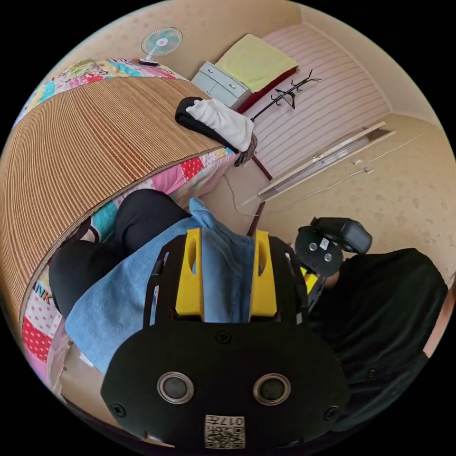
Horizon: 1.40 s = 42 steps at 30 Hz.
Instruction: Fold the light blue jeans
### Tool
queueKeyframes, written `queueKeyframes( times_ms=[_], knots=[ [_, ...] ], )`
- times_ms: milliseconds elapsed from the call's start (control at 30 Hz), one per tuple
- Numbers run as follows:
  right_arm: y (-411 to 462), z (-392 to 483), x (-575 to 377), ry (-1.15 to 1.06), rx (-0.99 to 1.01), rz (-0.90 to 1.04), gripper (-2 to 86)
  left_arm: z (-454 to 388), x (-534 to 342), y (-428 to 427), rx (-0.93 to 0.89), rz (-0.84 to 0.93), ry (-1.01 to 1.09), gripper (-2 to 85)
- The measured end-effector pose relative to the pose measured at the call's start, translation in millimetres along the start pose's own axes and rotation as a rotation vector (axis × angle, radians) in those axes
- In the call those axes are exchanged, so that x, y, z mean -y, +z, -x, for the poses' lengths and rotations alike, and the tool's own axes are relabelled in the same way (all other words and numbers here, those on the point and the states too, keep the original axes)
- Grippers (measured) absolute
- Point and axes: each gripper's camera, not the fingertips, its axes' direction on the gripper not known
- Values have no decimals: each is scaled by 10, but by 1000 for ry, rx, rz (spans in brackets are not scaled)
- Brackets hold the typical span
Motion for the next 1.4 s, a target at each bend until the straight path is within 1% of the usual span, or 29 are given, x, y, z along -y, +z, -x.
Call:
queueKeyframes(
  times_ms=[67,100,133,167,200,233,267,300,333,400,433,500,533,600,633,667,700,767,833,900,933,1000,1033,1100,1133,1200,1300,1367,1400],
  knots=[
    [-143,9,-279,-10,15,-53,12,17,-37,215,54,87,7,116],
    [-261,2,-478,-5,21,-108,9,-2,-157,189,141,57,19,81],
    [-330,-8,-583,4,21,-143,8,-16,-230,146,182,39,34,69],
    [-489,-36,-805,32,19,-229,6,-18,-372,32,190,10,69,47],
    [-672,-64,-1048,61,18,-336,6,40,-531,-170,117,-45,66,36],
    [-765,-72,-1171,72,17,-392,5,78,-614,-307,45,-83,64,31],
    [-953,-72,-1418,86,11,-507,5,104,-788,-642,-99,-172,110,24],
    [-1134,-38,-1656,83,-6,-620,5,34,-985,-1057,-177,-276,207,16],
    [-1219,-7,-1768,76,-20,-676,5,-30,-1099,-1297,-194,-332,270,12],
    [-1482,172,-2164,22,-109,-897,5,-225,-1552,-2332,-284,-542,495,1],
    [-1519,220,-2241,-4,-129,-946,5,-244,-1660,-2592,-325,-588,549,0],
    [-1583,319,-2432,-107,-146,-1112,6,-289,-2110,-3550,-521,-763,812,-4],
    [-1581,316,-2440,-128,-137,-1140,6,-285,-2221,-3772,-584,-805,890,-4],
    [-1528,256,-2319,-195,-98,-1170,9,-125,-2561,-4534,-913,-975,1173,-5],
    [-1506,236,-2256,-205,-94,-1162,10,-54,-2611,-4688,-1011,-1009,1240,-5],
    [-1455,200,-2096,-215,-99,-1137,13,112,-2665,-4938,-1193,-1071,1342,-5],
    [-1399,174,-1914,-220,-119,-1103,16,294,-2661,-5108,-1346,-1130,1378,-5],
    [-1297,144,-1618,-231,-161,-1058,26,541,-2582,-5218,-1496,-1183,1330,-5],
    [-1169,102,-1294,-244,-190,-1025,45,737,-2467,-5183,-1571,-1191,1211,-5],
    [-973,52,-842,-257,-189,-980,96,915,-2304,-4943,-1654,-1158,1026,-5],
    [-917,51,-727,-265,-181,-964,111,957,-2262,-4860,-1682,-1147,979,-5],
    [-638,128,-302,-315,-153,-893,160,1156,-2146,-4530,-1775,-1135,771,-5],
    [-557,169,-221,-333,-153,-877,164,1212,-2129,-4462,-1795,-1136,715,-5],
    [-246,395,-33,-389,-210,-835,175,1463,-2109,-4263,-1840,-1150,495,-5],
    [-182,452,-19,-394,-233,-841,176,1524,-2110,-4228,-1839,-1147,440,-4],
    [19,636,-43,-383,-328,-914,179,1718,-2132,-4074,-1830,-1133,247,-4],
    [197,762,-89,-385,-414,-965,183,1790,-2096,-3819,-1895,-1109,131,-3],
    [254,787,-102,-391,-396,-979,183,1775,-2026,-3647,-1933,-1068,86,-4],
    [269,795,-133,-408,-350,-1014,183,1763,-1981,-3521,-1933,-1033,39,-4]
  ],
)
